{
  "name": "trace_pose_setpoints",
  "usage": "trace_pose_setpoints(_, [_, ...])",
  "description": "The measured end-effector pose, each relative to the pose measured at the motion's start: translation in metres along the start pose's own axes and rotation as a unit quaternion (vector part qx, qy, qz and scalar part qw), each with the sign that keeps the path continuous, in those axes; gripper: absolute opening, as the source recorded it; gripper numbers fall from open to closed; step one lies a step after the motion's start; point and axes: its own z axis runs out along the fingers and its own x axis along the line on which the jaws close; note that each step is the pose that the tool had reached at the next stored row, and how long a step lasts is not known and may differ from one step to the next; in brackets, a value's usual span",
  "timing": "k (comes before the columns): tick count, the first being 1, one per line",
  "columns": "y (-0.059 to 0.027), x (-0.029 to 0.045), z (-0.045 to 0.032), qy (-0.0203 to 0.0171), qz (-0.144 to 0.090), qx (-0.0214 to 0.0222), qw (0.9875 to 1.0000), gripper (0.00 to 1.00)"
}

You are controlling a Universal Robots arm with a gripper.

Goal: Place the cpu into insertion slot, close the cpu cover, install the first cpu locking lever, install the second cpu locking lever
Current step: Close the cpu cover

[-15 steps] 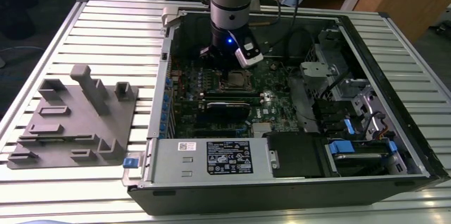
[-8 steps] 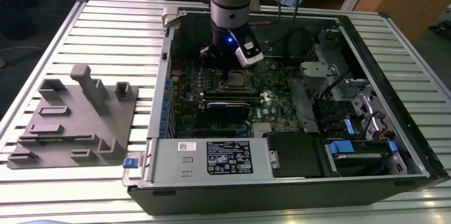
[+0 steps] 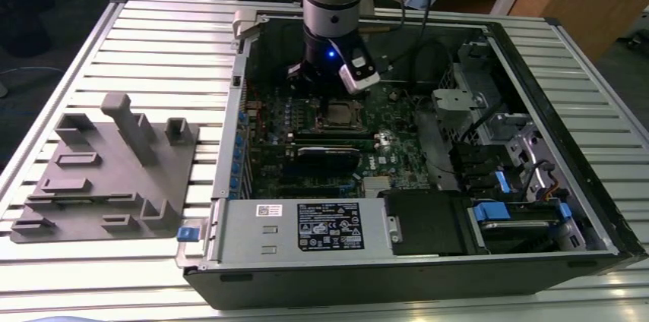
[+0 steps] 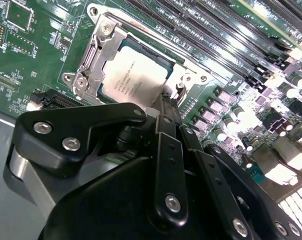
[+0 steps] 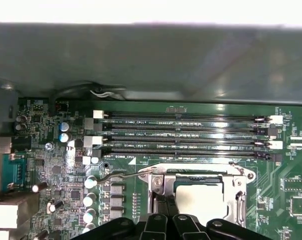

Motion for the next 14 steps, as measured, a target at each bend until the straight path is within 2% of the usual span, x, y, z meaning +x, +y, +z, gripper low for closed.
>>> trace_pose_setpoints(3, [0.0001, -0.0001, -0.0035, 0.0, 0.0, 0.0, 1.0, 0.11])
trace_pose_setpoints(8, [0.0001, -0.0008, -0.0039, 0.0, 0.0, 0.0, 1.0, 0.11])
trace_pose_setpoints(14, [0.0, -0.0142, -0.0032, 0.0, 0.0, 0.0, 1.0, 0.11])
